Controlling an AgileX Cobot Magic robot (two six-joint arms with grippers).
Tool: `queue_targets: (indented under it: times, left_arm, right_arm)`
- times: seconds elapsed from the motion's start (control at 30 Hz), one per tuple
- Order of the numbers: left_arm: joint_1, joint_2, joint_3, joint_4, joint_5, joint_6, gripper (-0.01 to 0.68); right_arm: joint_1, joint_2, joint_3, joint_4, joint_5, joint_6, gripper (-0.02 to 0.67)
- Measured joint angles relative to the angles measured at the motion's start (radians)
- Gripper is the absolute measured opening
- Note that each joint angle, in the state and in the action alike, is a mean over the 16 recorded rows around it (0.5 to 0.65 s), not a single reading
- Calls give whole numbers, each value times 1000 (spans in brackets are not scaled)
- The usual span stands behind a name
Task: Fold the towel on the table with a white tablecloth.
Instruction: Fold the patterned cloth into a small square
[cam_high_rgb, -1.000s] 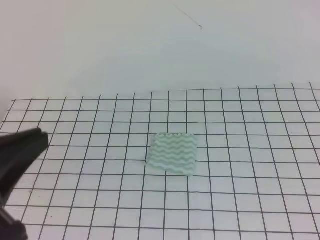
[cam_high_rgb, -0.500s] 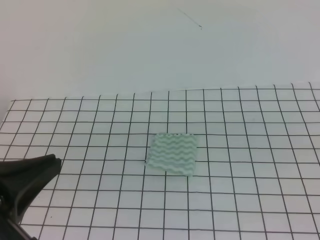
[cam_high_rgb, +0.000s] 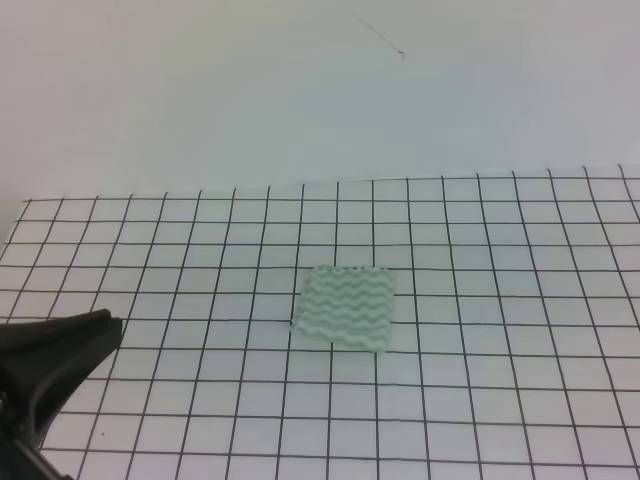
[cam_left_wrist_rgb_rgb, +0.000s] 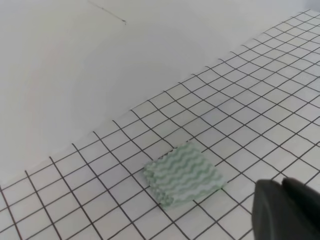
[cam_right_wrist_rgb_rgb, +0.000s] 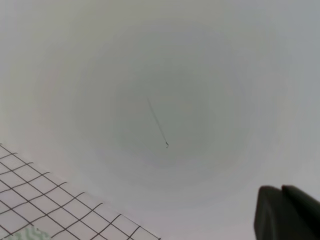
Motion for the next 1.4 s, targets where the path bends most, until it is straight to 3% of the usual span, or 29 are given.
queue_targets:
  times: [0.4, 0.5, 0.7, 1.0, 1.4]
  left_arm:
    - [0, -12, 2, 49, -4, -11, 0]
    - [2, -37, 11, 128, -17, -94, 0]
    - [20, -139, 87, 393, -79, -407, 0]
    - [89, -413, 349, 734, -188, -883, 0]
    - [194, -590, 614, 702, -181, -962, 1]
  right_arm:
    - [0, 0, 0, 0, 0, 0, 0]
    - [0, 0, 0, 0, 0, 0, 0]
    - [0, -1, 0, 1, 1, 0, 0]
    - [0, -1, 0, 1, 1, 0, 0]
    - [0, 0, 6, 0, 0, 0, -1]
